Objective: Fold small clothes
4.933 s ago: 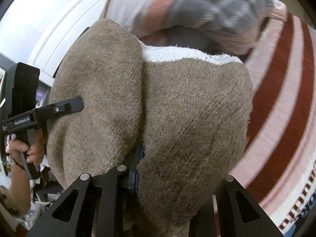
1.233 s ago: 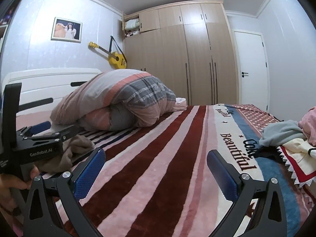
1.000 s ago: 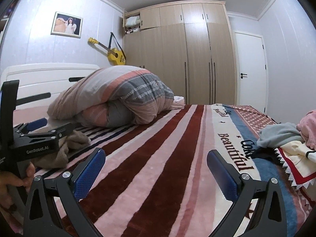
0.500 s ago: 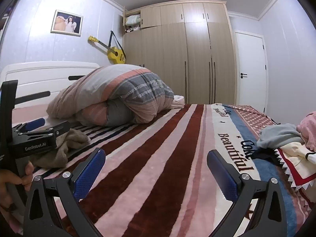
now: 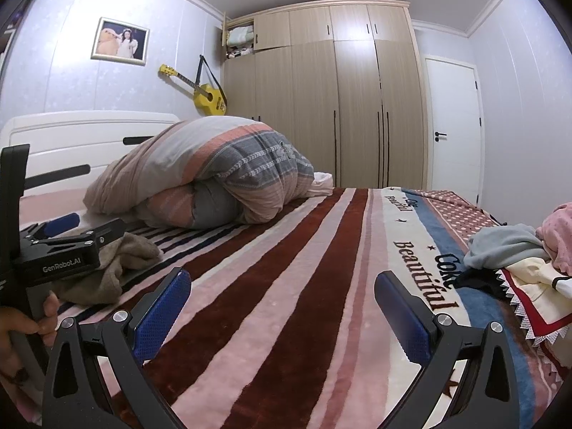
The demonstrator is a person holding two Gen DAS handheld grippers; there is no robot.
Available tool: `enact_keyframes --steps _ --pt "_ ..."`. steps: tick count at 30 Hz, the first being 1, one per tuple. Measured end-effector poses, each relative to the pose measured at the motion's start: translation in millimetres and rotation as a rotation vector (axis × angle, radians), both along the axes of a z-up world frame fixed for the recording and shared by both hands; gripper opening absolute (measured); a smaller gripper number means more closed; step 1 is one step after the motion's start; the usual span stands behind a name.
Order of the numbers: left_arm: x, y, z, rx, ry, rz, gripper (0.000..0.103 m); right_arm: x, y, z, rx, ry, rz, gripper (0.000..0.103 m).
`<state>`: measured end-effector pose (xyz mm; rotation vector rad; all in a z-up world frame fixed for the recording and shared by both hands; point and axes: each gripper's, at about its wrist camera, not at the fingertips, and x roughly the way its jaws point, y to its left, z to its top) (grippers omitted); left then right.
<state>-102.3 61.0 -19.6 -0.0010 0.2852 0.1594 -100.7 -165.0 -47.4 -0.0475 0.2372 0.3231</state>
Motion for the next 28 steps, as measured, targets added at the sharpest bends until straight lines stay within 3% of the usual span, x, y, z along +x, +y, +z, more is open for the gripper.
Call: enact_keyframes --steps 11,16,28 --pt "5 0 6 -0.002 0.000 -0.004 0.102 3 1 3 -0.007 0.003 -0.005 0.102" --pt "15 2 12 -0.050 0.011 -0.024 0.102 10 3 13 -0.057 0.020 -0.005 0.102" --pt "2 -8 11 0.009 -0.012 -0.018 0.102 2 -6 13 -0.036 -0.002 -0.002 0.102"
